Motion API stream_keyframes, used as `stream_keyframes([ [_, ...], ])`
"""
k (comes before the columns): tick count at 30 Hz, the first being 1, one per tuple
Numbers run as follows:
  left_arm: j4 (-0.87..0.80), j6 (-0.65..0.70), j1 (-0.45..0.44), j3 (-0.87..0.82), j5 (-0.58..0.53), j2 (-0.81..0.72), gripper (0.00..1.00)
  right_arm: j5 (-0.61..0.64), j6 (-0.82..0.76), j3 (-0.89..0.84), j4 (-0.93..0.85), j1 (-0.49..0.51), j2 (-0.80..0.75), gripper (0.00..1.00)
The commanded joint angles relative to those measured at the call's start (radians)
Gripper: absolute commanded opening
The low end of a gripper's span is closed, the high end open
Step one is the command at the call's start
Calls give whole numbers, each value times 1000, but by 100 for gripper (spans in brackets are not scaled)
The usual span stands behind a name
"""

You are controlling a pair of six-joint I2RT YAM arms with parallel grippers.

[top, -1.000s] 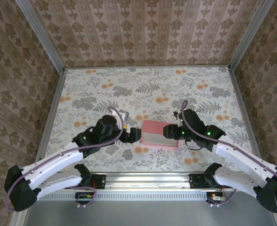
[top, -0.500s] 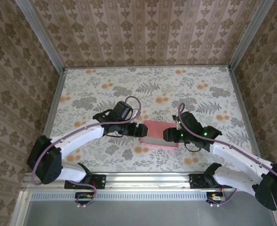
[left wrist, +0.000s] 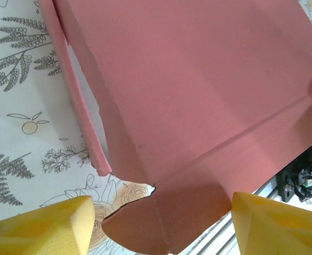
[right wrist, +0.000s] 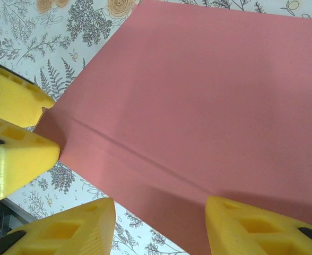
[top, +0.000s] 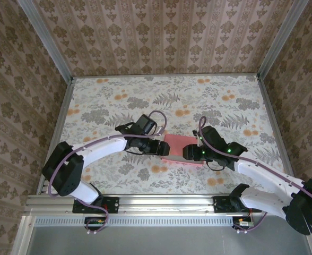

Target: Fold the paper box

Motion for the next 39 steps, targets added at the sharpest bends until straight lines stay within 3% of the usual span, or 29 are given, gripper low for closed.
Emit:
stream_keyframes([
  [1, -26, 51, -16, 45, -37, 19, 68, -15, 0, -15, 9, -4, 0, 49],
  [7, 66, 64, -21, 29, -9, 22, 59, -21, 7, -36, 29, -5, 13, 47],
  [11, 24, 77, -21, 43, -19, 34, 59, -16, 12, -49, 37, -4, 18, 46],
  [17, -80, 119, -5, 43, -105, 29, 74, -8, 14, -69, 40, -4, 13, 45],
  [19, -61, 127, 4, 39, -93, 24, 74, -8, 15, -71, 43, -4, 15, 45],
  [25, -23, 131, 1, 101, -17, 80, 67, -9, 20, -80, 52, -5, 18, 44],
  [36, -53, 121, -11, 180, -1, 196, 57, -7, 24, -85, 61, -4, 13, 44],
  [39, -56, 107, -12, 195, 26, 211, 47, -5, 24, -86, 60, -4, 16, 43],
])
